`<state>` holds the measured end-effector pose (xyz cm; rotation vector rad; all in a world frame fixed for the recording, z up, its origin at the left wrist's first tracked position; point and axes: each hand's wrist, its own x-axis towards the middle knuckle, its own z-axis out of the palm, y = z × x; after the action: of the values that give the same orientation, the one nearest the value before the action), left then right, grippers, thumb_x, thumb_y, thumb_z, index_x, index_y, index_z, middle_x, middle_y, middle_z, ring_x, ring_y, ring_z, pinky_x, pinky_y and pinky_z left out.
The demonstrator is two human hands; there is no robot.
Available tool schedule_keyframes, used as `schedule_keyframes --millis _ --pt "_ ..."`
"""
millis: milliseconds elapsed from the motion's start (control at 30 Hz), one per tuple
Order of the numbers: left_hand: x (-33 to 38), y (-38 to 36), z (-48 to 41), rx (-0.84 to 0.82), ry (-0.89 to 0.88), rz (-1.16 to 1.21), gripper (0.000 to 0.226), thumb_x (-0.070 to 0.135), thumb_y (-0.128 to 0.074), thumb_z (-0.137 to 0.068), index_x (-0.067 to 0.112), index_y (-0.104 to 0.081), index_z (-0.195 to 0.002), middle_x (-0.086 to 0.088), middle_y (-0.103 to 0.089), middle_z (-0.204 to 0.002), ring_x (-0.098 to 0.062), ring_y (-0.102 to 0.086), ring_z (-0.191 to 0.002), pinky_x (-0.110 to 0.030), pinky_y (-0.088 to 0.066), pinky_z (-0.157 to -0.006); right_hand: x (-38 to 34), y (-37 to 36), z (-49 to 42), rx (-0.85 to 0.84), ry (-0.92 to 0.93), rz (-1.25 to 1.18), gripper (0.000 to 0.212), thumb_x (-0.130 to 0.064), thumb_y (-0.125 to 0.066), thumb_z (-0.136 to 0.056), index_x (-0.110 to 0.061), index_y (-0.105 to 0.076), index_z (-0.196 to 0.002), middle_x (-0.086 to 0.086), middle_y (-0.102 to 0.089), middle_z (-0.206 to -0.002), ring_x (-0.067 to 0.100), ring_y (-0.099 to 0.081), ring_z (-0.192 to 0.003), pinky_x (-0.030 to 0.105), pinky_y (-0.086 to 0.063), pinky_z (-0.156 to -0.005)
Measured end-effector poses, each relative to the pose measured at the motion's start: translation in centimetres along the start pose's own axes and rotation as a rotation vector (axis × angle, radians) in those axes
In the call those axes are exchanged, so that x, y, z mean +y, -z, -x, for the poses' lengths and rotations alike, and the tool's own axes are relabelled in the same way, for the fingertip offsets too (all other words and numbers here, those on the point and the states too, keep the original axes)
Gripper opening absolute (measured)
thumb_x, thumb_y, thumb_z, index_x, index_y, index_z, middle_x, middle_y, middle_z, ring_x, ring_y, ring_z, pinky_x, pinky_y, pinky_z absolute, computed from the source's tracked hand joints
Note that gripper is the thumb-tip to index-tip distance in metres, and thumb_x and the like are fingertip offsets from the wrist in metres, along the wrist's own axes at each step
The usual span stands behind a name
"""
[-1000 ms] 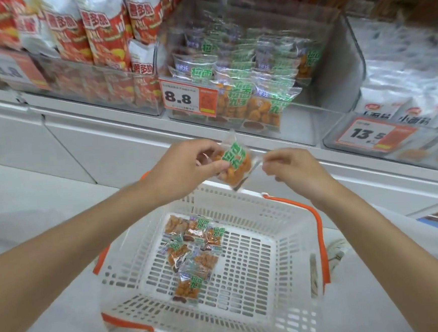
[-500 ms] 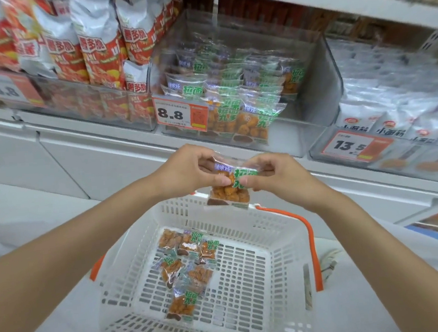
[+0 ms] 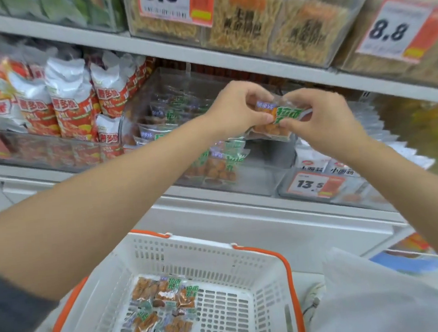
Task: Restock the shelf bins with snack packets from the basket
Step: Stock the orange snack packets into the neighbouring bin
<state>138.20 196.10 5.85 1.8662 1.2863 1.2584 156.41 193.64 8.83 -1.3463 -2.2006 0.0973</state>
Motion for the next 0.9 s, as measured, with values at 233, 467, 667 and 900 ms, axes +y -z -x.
schedule_keyframes --millis 233,467,667,900 --pt "-4.4 -1.3 -5.9 -0.074 0.103 -0.111 0.033 0.022 -0.079 -0.079 0.012 -0.070 -0.108 -0.004 -0.071 -0.108 -0.018 -0.065 -0.101 -0.032 -0.052 -0.091 3.2 -3.5 -5.4 -0.083 0.007 0.303 0.039 -0.019 -0.067 -0.087 -0.009 -0.060 -0.125 0.018 -0.065 -0.109 0.037 -0.059 -0.103 0.039 -0.047 -0.081" --pt "-6.0 -1.8 -9.9 -0.115 0.161 -0.285 0.020 0.030 -0.071 -0.086 0.021 -0.064 -0.103 0.005 -0.059 -0.083 -0.013 -0.057 -0.078 -0.018 -0.039 -0.062 3.8 -4.5 -11.7 -0.363 -0.098 0.428 0.042 -0.021 -0.061 -0.093 -0.012 -0.052 -0.133 0.013 -0.058 -0.129 0.032 -0.059 -0.107 0.038 -0.048 -0.084" --pt "-6.7 0.2 -10.0 -0.324 0.182 -0.356 0.058 0.053 -0.073 -0.077 0.022 -0.059 -0.124 0.008 -0.062 -0.102 -0.010 -0.059 -0.091 -0.019 -0.048 -0.079 5.0 -4.8 -13.2 -0.401 -0.178 0.319 0.041 -0.014 -0.060 -0.092 -0.008 -0.050 -0.131 0.016 -0.056 -0.131 0.033 -0.059 -0.110 0.047 -0.052 -0.089" --pt "-9.0 2.3 -7.5 -0.538 0.144 -0.832 0.058 0.032 -0.076 -0.083 0.028 -0.050 -0.134 -0.002 -0.053 -0.129 -0.022 -0.054 -0.107 -0.032 -0.047 -0.088 4.5 -4.0 -12.7 -0.466 -0.201 0.394 0.061 -0.029 -0.064 -0.093 -0.008 -0.039 -0.145 0.014 -0.048 -0.142 0.032 -0.050 -0.125 0.038 -0.044 -0.100"
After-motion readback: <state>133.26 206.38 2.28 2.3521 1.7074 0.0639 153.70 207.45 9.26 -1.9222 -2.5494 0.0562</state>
